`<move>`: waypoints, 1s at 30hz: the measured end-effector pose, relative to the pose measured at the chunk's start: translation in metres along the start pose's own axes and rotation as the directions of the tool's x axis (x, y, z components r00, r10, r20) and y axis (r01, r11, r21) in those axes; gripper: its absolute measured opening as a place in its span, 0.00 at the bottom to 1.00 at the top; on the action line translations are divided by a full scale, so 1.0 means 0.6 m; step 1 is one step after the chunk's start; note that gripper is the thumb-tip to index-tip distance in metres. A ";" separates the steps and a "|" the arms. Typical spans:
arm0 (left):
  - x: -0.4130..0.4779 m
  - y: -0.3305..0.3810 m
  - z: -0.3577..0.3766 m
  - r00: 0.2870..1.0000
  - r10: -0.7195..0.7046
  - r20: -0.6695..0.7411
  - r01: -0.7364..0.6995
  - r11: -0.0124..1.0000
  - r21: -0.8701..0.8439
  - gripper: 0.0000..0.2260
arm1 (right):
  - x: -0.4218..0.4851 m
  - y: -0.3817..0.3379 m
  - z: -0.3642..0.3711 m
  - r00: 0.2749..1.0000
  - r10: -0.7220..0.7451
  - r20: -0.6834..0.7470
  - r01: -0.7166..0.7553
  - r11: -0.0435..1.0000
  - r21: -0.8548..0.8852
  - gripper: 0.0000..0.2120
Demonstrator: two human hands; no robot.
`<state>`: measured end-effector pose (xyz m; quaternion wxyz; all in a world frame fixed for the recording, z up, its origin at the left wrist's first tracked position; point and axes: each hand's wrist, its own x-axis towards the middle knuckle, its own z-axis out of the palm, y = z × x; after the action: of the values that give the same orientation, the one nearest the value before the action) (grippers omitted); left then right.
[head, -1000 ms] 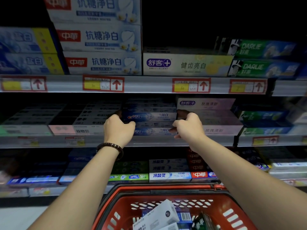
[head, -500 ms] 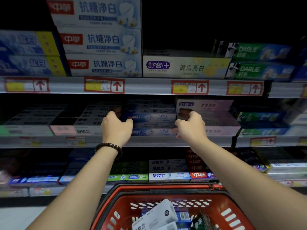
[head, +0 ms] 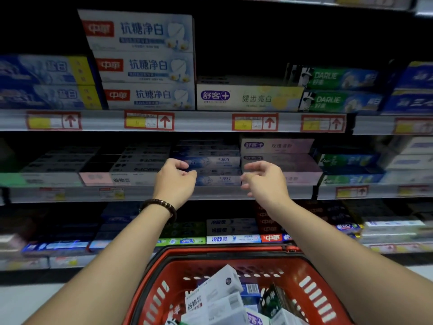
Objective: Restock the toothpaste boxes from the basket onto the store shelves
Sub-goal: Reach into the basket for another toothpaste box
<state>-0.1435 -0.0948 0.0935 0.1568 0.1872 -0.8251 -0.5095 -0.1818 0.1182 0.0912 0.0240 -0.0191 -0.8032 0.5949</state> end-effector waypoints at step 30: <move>-0.275 0.047 -0.066 0.983 0.056 0.177 -0.057 0.998 0.000 0.03 | -0.274 -0.029 -0.118 0.982 0.019 0.186 -0.034 0.996 0.079 0.04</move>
<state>0.0157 -0.0369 0.1247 0.0967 0.1179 -0.8419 -0.5176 -0.0135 0.1709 0.1260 -0.0578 0.0265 -0.7767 0.6267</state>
